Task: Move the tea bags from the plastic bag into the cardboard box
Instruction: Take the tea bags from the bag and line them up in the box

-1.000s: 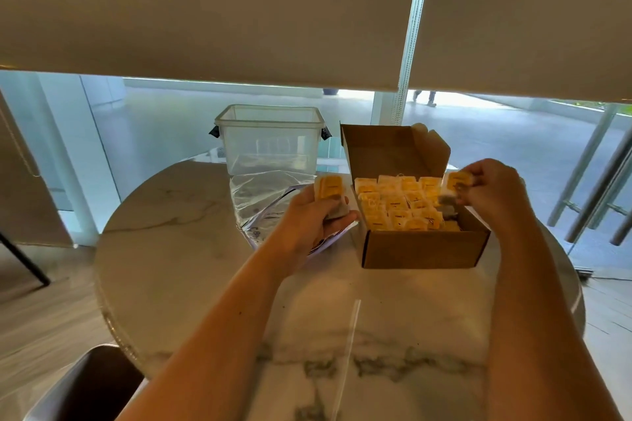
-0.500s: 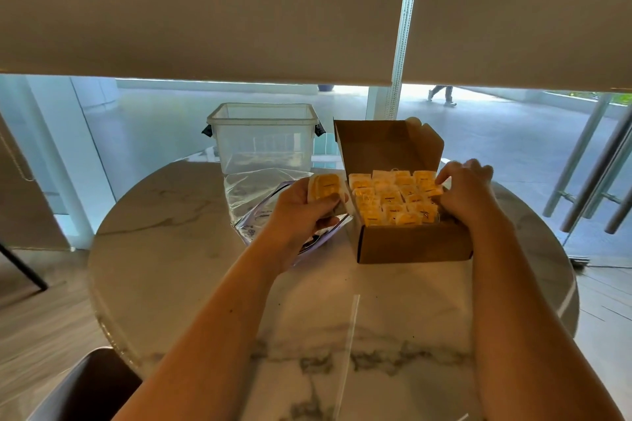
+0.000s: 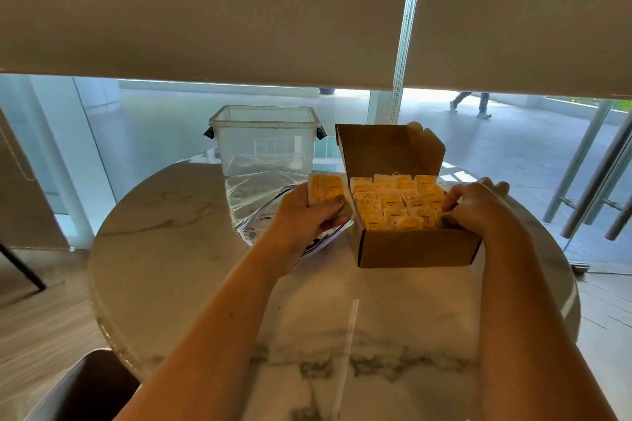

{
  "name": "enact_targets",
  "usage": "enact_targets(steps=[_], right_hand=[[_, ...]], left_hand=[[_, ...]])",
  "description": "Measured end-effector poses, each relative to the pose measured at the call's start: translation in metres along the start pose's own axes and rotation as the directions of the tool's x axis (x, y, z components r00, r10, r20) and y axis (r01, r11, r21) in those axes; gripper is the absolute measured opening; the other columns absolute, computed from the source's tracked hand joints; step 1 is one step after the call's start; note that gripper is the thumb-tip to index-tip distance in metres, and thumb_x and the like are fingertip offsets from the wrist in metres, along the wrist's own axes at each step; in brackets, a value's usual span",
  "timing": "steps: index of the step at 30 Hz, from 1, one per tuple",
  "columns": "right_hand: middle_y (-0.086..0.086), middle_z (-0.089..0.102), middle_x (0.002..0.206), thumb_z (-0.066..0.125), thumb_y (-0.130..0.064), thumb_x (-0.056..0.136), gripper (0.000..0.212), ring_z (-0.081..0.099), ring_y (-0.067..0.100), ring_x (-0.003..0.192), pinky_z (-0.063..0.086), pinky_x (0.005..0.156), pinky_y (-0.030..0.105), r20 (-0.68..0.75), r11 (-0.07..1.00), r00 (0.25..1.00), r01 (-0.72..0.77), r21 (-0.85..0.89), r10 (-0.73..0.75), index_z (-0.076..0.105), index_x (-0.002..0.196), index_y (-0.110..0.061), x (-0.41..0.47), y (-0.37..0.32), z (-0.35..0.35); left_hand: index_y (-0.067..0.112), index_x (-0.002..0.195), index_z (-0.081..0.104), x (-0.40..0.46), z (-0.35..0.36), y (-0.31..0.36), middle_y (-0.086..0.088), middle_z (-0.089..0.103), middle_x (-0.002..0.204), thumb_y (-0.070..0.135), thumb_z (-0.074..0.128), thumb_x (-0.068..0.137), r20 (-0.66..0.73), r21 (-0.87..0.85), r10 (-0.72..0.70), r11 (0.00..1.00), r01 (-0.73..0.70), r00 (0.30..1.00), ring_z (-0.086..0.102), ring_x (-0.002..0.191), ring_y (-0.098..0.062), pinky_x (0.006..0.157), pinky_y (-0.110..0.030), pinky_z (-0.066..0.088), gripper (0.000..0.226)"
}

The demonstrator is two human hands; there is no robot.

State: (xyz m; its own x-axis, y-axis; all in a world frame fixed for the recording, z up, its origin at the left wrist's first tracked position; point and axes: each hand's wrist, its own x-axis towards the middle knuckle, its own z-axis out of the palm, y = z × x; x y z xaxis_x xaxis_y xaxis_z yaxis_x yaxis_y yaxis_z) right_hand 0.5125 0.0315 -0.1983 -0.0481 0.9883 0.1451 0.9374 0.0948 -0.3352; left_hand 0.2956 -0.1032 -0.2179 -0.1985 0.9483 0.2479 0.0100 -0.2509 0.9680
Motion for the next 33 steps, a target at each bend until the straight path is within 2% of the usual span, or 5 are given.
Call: enact_targets(steps=[7,11,17,27,33], right_hand=[[0.016,0.04,0.125,0.064,-0.012,0.085,0.019,0.029,0.035,0.122,0.04,0.093,0.047,-0.184,0.999,0.981,0.055,0.002,-0.053,0.067,0.103,-0.018,0.0,-0.002,0.009],[0.006,0.051,0.109,0.062,-0.012,0.087,0.01,0.044,0.015,0.103,0.037,0.076,0.021,-0.37,0.845,0.893,0.391,0.363,-0.254,0.064,0.095,-0.018,-0.02,-0.033,-0.001],[-0.016,0.059,0.088,0.063,-0.03,0.086,0.022,0.059,0.005,0.079,0.045,0.061,0.01,-0.005,0.633,0.847,0.401,0.662,-0.531,0.063,0.107,-0.025,-0.063,-0.084,0.001],[0.001,0.059,0.061,0.069,-0.017,0.081,0.01,0.052,0.003,0.038,0.044,0.041,0.013,0.073,0.625,0.918,0.206,0.753,-0.39,0.059,0.081,-0.016,-0.058,-0.074,0.001],[0.007,0.067,0.085,0.068,0.0,0.08,0.019,0.067,0.009,0.06,0.055,0.055,0.014,-0.062,0.525,0.974,0.172,0.834,-0.22,0.058,0.088,-0.014,-0.042,-0.049,-0.016]], left_hand=[[0.022,0.091,0.065,-0.001,0.001,0.0,0.003,0.073,0.084,0.021,0.06,0.088,-0.043,0.049,0.018,0.999,-0.016,0.999,0.07,0.083,-0.014,0.078,-0.025,0.056,0.006],[0.03,0.093,0.063,-0.002,0.002,0.003,0.017,0.068,0.084,0.023,0.062,0.087,-0.017,0.201,0.107,0.974,-0.102,0.994,0.066,0.078,0.004,0.071,-0.01,0.053,0.009],[0.017,0.109,0.06,-0.002,0.003,0.001,0.007,0.067,0.091,0.025,0.067,0.083,-0.046,0.247,0.116,0.964,-0.101,0.992,0.065,0.074,0.002,0.062,-0.007,0.05,0.028],[0.022,0.089,0.058,-0.008,0.006,0.007,0.008,0.064,0.081,0.02,0.061,0.087,0.011,0.281,0.151,0.948,-0.148,0.989,0.063,0.067,0.008,0.059,-0.003,0.045,0.004],[0.026,0.077,0.058,-0.009,0.007,0.009,0.005,0.065,0.076,0.016,0.059,0.089,-0.014,0.254,0.154,0.956,-0.145,0.988,0.063,0.064,0.008,0.058,-0.004,0.046,0.015]])
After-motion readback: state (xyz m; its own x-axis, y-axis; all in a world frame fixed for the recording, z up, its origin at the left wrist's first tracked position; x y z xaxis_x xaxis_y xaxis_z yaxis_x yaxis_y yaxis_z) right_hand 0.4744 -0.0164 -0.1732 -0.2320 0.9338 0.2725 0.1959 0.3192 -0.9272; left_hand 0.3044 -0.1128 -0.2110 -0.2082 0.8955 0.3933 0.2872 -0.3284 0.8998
